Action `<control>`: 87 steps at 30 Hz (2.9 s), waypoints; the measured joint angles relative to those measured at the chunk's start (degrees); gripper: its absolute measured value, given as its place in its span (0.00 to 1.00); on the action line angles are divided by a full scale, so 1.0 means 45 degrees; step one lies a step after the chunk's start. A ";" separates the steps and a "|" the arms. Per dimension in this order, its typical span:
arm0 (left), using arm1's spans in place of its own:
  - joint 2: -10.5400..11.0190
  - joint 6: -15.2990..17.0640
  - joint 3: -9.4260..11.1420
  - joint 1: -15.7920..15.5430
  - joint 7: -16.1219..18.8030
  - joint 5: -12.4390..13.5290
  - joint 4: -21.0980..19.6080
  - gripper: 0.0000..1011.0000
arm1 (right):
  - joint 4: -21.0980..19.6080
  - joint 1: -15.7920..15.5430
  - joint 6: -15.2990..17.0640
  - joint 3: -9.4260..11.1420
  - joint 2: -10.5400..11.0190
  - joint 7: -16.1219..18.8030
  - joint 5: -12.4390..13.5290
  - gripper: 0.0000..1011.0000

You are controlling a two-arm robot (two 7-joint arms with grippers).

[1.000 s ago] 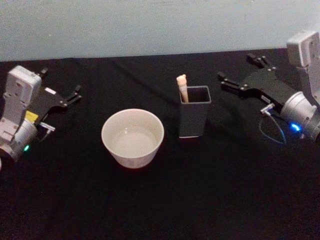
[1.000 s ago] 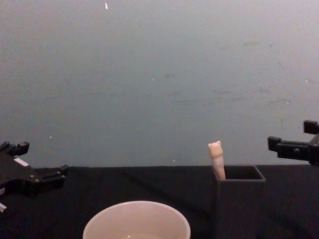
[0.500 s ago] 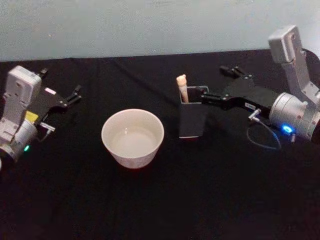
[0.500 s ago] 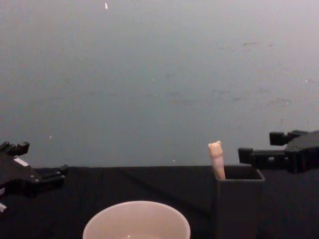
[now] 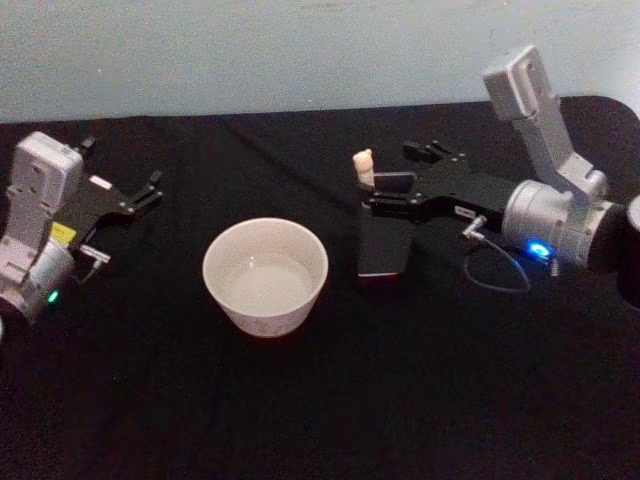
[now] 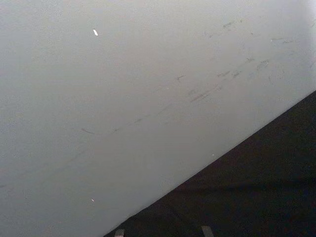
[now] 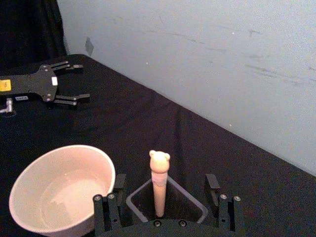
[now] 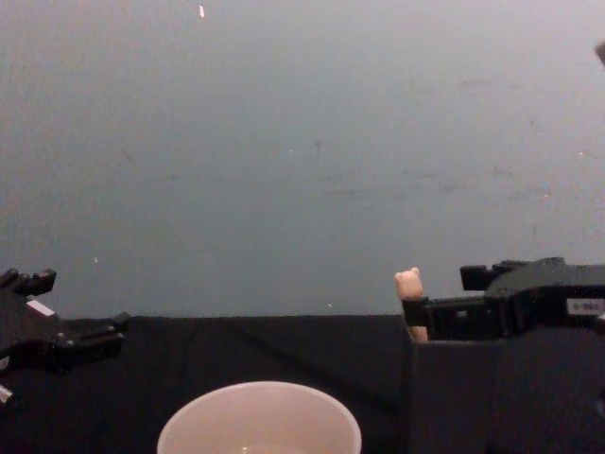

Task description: Pick up the stirring spoon with one hand, stir inside the cup, then place it back in its original position.

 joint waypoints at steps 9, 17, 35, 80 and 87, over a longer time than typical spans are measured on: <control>0.0000 0.0000 0.0000 0.0000 0.0000 0.0000 0.0001 0.99 | 0.0497 0.0508 0.0332 -0.0282 -0.0464 0.0106 -0.0181 0.99; 0.0000 0.0000 0.0001 0.0000 0.0001 0.0000 0.0000 0.99 | 0.1014 0.0931 0.0618 -0.0444 -0.0901 0.0020 -0.0391 0.99; 0.0000 0.0000 0.0001 0.0000 0.0000 0.0000 0.0001 0.99 | 0.1296 0.1058 0.0787 -0.0517 -0.1206 -0.0016 -0.0656 0.99; 0.0000 0.0000 0.0001 0.0000 0.0000 0.0000 0.0001 0.99 | 0.1255 0.1030 0.0781 -0.0508 -0.1208 -0.0028 -0.0717 0.21; 0.0000 0.0000 0.0000 0.0000 0.0001 0.0000 0.0001 0.99 | 0.1255 0.1030 0.0781 -0.0508 -0.1207 -0.0027 -0.0717 0.19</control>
